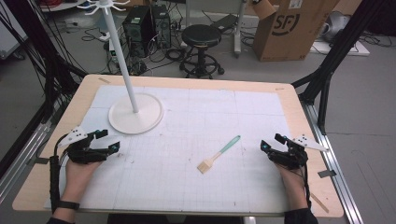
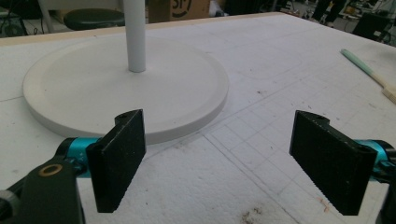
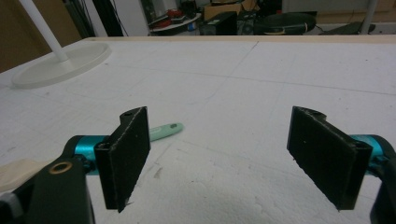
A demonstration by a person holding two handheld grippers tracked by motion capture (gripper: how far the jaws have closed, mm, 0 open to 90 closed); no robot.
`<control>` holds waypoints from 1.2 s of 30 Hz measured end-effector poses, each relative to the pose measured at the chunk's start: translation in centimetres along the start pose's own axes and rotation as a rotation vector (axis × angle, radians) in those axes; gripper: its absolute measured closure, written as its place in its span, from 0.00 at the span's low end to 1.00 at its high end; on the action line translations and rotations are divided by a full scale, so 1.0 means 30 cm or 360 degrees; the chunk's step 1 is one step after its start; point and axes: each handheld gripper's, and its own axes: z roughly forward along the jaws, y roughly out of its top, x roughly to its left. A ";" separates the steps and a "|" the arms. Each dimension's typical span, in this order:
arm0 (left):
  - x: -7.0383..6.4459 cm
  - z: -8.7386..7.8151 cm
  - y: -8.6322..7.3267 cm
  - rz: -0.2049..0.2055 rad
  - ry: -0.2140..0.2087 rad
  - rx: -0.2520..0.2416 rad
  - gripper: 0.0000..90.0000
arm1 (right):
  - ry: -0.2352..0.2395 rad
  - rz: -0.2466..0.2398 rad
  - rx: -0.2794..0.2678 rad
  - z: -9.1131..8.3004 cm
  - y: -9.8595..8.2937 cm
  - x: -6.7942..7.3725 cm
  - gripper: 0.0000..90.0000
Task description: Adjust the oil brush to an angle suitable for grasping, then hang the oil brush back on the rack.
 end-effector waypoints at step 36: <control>-0.113 -0.002 0.131 0.0020 -0.0104 -0.0017 0.15 | -0.0011 -0.0026 -0.0037 -0.029 0.052 0.005 0.19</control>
